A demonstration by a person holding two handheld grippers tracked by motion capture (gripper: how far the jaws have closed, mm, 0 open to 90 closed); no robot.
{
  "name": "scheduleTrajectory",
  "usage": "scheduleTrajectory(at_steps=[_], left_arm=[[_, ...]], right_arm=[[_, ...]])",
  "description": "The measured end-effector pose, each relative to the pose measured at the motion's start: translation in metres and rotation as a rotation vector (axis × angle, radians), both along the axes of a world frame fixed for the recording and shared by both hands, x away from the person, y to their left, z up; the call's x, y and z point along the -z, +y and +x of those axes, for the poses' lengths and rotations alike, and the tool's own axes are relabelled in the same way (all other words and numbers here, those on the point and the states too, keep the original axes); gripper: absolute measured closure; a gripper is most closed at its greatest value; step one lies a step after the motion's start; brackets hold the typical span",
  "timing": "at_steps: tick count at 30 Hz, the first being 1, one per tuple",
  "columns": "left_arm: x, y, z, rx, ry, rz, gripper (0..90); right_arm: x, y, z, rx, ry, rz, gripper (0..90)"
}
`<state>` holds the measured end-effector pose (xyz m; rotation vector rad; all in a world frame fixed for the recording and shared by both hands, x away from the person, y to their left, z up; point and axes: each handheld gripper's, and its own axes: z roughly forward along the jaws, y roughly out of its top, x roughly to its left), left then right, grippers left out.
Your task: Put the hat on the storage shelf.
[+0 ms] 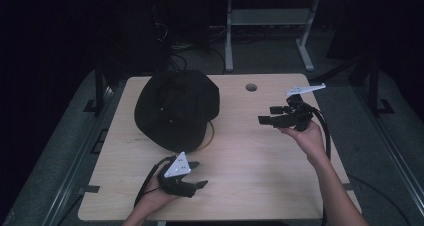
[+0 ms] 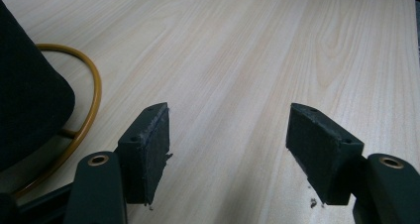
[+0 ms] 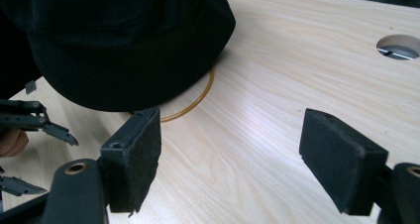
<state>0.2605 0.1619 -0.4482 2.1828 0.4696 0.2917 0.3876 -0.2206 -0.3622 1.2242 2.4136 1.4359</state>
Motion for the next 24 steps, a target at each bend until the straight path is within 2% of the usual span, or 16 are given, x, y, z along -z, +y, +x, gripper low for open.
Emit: scheduleTrajectory(at_steps=[11, 24], left_arm=[[0.0, 0.0, 0.0, -0.001, -0.002, 0.0, 33.0], [0.0, 0.0, -0.001, 0.0, -0.005, 0.0, 33.0]], right_arm=[[0.015, -0.011, -0.01, 0.008, 0.027, -0.001, 22.6], [0.026, -0.022, -0.023, 0.016, 0.032, 0.005, 21.8]])
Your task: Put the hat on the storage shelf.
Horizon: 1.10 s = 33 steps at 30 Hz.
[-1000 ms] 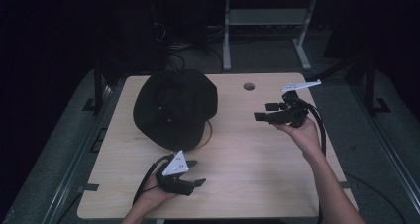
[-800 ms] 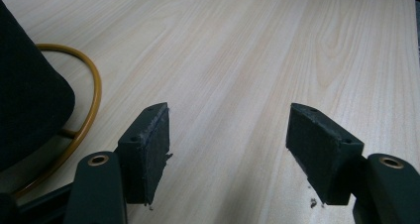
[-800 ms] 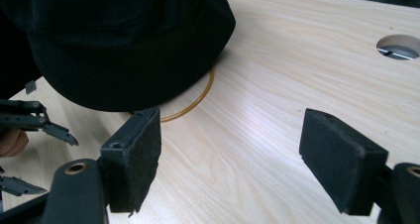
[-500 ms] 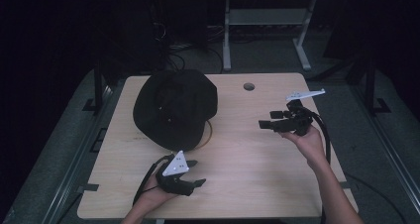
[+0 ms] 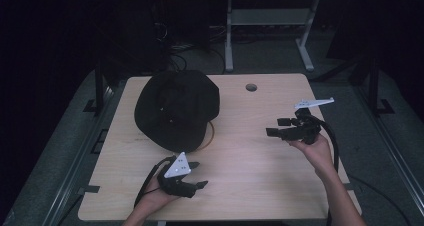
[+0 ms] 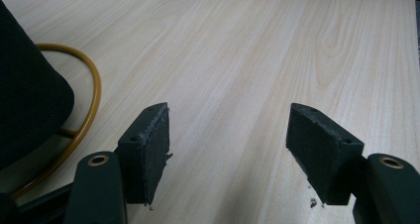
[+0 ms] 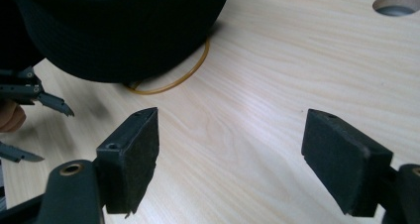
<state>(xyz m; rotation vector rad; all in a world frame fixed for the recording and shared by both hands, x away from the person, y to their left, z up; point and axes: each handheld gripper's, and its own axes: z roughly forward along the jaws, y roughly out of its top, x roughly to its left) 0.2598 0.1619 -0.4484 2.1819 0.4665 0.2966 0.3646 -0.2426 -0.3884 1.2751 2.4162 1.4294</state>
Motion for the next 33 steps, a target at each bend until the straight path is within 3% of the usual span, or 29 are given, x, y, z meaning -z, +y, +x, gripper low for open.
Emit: scheduleTrajectory(at_steps=[17, 33], left_arm=[[0.0, 0.001, 0.0, -0.007, 0.008, -0.001, 32.8], [0.001, 0.0, -0.001, -0.005, 0.01, 0.004, 32.8]], right_arm=[[0.017, -0.017, -0.023, 0.012, 0.009, -0.013, 21.7], [0.037, -0.04, -0.05, 0.054, 0.023, 0.014, 20.9]])
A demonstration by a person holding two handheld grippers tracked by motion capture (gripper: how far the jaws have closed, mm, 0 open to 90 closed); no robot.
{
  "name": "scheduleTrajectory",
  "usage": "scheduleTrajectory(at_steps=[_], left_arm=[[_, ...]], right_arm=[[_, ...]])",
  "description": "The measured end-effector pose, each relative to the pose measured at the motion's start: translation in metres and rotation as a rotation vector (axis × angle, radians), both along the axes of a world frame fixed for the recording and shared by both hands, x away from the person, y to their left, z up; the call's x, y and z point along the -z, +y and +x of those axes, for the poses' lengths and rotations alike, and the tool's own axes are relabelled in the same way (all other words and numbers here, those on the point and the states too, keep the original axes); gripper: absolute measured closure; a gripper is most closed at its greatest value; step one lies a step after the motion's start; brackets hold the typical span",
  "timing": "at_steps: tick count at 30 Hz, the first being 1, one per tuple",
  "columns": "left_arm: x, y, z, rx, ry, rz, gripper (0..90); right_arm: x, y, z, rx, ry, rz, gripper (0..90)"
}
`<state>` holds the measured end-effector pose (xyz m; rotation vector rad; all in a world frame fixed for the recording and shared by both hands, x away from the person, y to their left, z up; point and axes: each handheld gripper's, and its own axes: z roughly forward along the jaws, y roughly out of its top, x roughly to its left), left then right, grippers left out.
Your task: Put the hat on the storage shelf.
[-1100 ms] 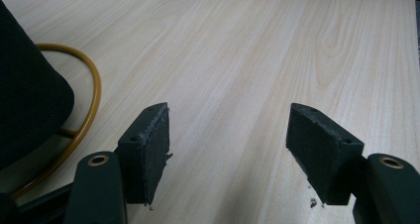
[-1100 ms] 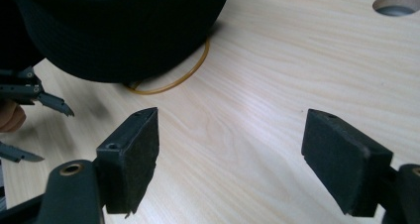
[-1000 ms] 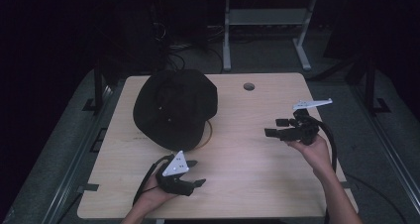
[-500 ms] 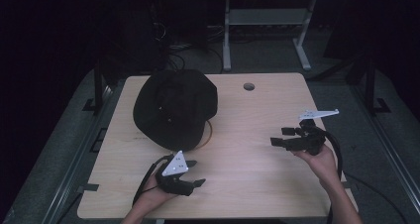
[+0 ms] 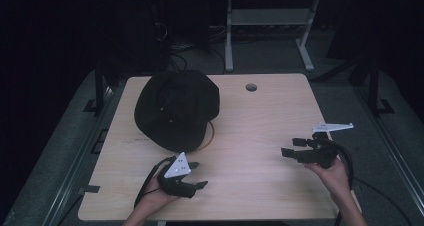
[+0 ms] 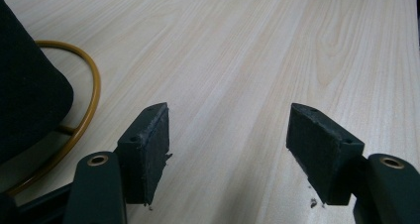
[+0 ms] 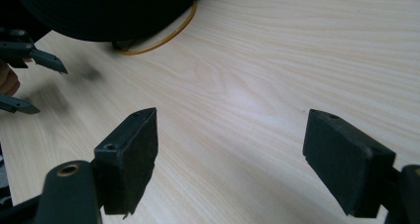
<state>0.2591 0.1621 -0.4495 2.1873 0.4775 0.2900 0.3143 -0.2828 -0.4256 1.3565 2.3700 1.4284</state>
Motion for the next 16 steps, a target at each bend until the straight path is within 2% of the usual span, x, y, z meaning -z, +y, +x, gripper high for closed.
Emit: scheduleTrajectory(at_steps=[10, 16], left_arm=[[0.0, 0.0, 0.0, -0.001, 0.0, 0.0, 32.8], [0.0, 0.0, 0.0, 0.002, 0.004, -0.005, 32.7]], right_arm=[[0.014, -0.006, -0.015, 0.003, 0.012, 0.0, 20.0], [0.02, -0.007, -0.035, 0.012, -0.004, 0.024, 18.3]])
